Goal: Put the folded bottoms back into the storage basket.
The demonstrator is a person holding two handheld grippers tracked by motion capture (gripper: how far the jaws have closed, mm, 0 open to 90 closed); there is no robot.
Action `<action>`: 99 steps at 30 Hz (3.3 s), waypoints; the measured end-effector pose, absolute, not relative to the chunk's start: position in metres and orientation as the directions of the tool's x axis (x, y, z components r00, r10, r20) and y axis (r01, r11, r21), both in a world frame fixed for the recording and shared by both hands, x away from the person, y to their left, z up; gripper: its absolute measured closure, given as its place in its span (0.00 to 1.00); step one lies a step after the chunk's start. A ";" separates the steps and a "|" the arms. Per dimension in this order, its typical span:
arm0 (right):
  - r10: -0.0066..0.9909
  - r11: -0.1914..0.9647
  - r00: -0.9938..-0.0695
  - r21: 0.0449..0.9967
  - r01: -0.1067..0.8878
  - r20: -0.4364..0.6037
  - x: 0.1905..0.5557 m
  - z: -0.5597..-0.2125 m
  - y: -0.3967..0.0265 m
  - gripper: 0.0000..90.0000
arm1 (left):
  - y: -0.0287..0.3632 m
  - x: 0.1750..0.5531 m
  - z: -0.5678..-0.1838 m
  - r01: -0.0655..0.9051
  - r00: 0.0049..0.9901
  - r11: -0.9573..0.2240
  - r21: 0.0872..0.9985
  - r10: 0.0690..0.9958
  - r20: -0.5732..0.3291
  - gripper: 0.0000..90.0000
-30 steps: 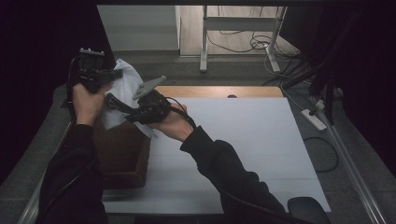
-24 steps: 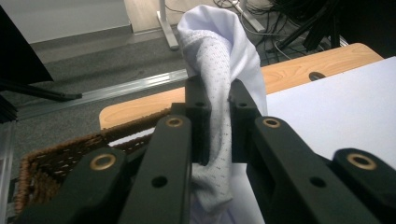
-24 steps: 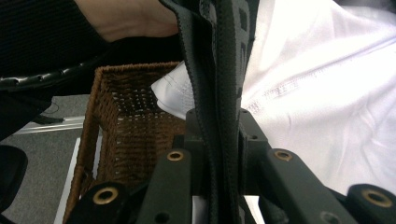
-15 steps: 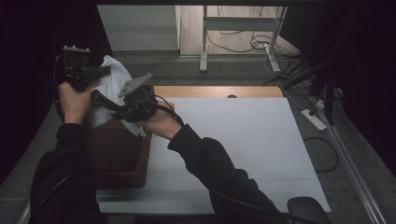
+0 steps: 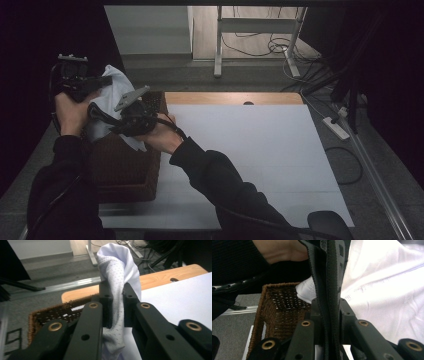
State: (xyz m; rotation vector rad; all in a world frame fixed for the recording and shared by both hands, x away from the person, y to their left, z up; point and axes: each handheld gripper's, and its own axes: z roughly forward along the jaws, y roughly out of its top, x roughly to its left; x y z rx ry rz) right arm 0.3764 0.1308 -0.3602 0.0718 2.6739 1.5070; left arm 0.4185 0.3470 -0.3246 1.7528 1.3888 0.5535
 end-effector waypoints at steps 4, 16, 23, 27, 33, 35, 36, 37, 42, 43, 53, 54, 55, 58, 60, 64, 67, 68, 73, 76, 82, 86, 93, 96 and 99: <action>0.093 0.527 -0.995 0.849 0.018 -0.036 0.377 -0.372 0.135 0.87 | 0.349 0.422 -0.334 0.599 0.302 -0.058 0.798 0.940 -0.159 0.91; 0.099 0.553 -0.995 0.832 0.035 -0.023 0.376 -0.403 0.142 0.87 | 0.348 0.429 -0.365 0.628 0.334 -0.113 0.770 0.933 -0.136 0.91; 0.102 0.575 -0.995 0.817 0.049 -0.012 0.376 -0.420 0.145 0.87 | 0.350 0.429 -0.381 0.647 0.345 -0.137 0.750 0.930 -0.127 0.91; 0.105 0.588 -0.994 0.807 0.059 -0.004 0.374 -0.430 0.148 0.87 | 0.351 0.429 -0.389 0.655 0.348 -0.148 0.741 0.929 -0.123 0.91; 0.122 0.600 -0.992 0.796 0.083 0.012 0.372 -0.439 0.150 0.87 | 0.353 0.426 -0.400 0.660 0.345 -0.146 0.737 0.930 -0.125 0.91; 0.129 0.604 -0.992 0.792 0.091 0.016 0.371 -0.442 0.151 0.87 | 0.354 0.425 -0.403 0.663 0.344 -0.148 0.734 0.931 -0.122 0.90; 0.129 0.606 -0.991 0.790 0.095 0.021 0.370 -0.443 0.152 0.87 | 0.355 0.425 -0.405 0.664 0.343 -0.146 0.733 0.931 -0.125 0.90; 0.128 0.608 -0.991 0.788 0.098 0.024 0.370 -0.444 0.152 0.87 | 0.355 0.424 -0.407 0.666 0.342 -0.146 0.732 0.931 -0.125 0.90; 0.119 0.624 -0.993 0.776 0.095 0.025 0.367 -0.451 0.155 0.86 | 0.358 0.420 -0.416 0.676 0.340 -0.153 0.721 0.933 -0.121 0.90; 0.118 0.628 -0.993 0.773 0.092 0.022 0.367 -0.452 0.155 0.86 | 0.358 0.419 -0.418 0.677 0.336 -0.154 0.719 0.935 -0.116 0.90; 0.104 0.574 -0.990 0.807 0.140 0.098 0.366 -0.438 0.153 0.53 | 0.388 0.404 -0.422 0.677 0.189 -0.045 0.734 0.975 -0.115 0.49; 0.115 0.568 -0.990 0.812 0.135 0.084 0.367 -0.434 0.152 0.51 | 0.390 0.403 -0.421 0.676 0.183 -0.040 0.736 0.976 -0.115 0.45; 0.124 0.562 -0.990 0.817 0.131 0.074 0.369 -0.431 0.151 0.48 | 0.391 0.402 -0.421 0.674 0.181 -0.037 0.738 0.977 -0.117 0.43; 0.159 0.532 -0.985 0.835 0.142 0.067 0.375 -0.422 0.144 0.43 | 0.390 0.402 -0.423 0.672 0.184 -0.042 0.739 0.977 -0.111 0.35; 0.181 0.518 -0.980 0.839 0.164 0.080 0.380 -0.418 0.138 0.40 | 0.389 0.402 -0.424 0.670 0.192 -0.039 0.741 0.974 -0.122 0.31; 0.202 0.520 -0.974 0.832 0.193 0.100 0.387 -0.413 0.128 0.30 | 0.385 0.405 -0.429 0.683 0.212 -0.028 0.730 0.964 -0.162 0.15; 0.202 0.528 -0.975 0.828 0.189 0.094 0.389 -0.412 0.119 0.22 | 0.379 0.407 -0.433 0.690 0.257 -0.029 0.724 0.944 -0.207 0.07; 0.203 0.530 -0.974 0.825 0.193 0.098 0.390 -0.412 0.116 0.21 | 0.377 0.408 -0.435 0.689 0.274 -0.031 0.724 0.936 -0.221 0.03; 0.225 0.531 -0.970 0.824 0.201 0.092 0.395 -0.412 0.102 0.03 | 0.365 0.417 -0.445 0.687 0.336 -0.017 0.726 0.894 -0.297 0.00; 0.251 0.524 -0.966 0.831 0.185 0.057 0.394 -0.410 0.092 0.00 | 0.355 0.423 -0.451 0.700 0.357 -0.030 0.713 0.880 -0.313 0.00; 0.262 0.513 -0.965 0.844 0.157 0.021 0.390 -0.399 0.065 0.00 | 0.329 0.438 -0.463 0.771 0.350 -0.078 0.633 0.881 -0.319 0.00; 0.267 0.490 -0.964 0.859 0.146 0.012 0.388 -0.388 0.046 0.00 | 0.310 0.448 -0.473 0.806 0.378 -0.148 0.573 0.874 -0.306 0.11; 0.267 0.460 -0.963 0.881 0.110 -0.019 0.380 -0.370 0.012 0.00 | 0.275 0.463 -0.494 0.852 0.425 -0.292 0.435 0.871 -0.246 0.47; 0.267 0.453 -0.963 0.886 0.097 -0.031 0.376 -0.366 -0.002 0.00 | 0.263 0.467 -0.501 0.851 0.457 -0.357 0.385 0.865 -0.209 0.58; 0.270 0.448 -0.962 0.889 0.095 -0.034 0.374 -0.364 -0.014 0.00 | 0.254 0.469 -0.506 0.843 0.481 -0.413 0.343 0.866 -0.140 0.69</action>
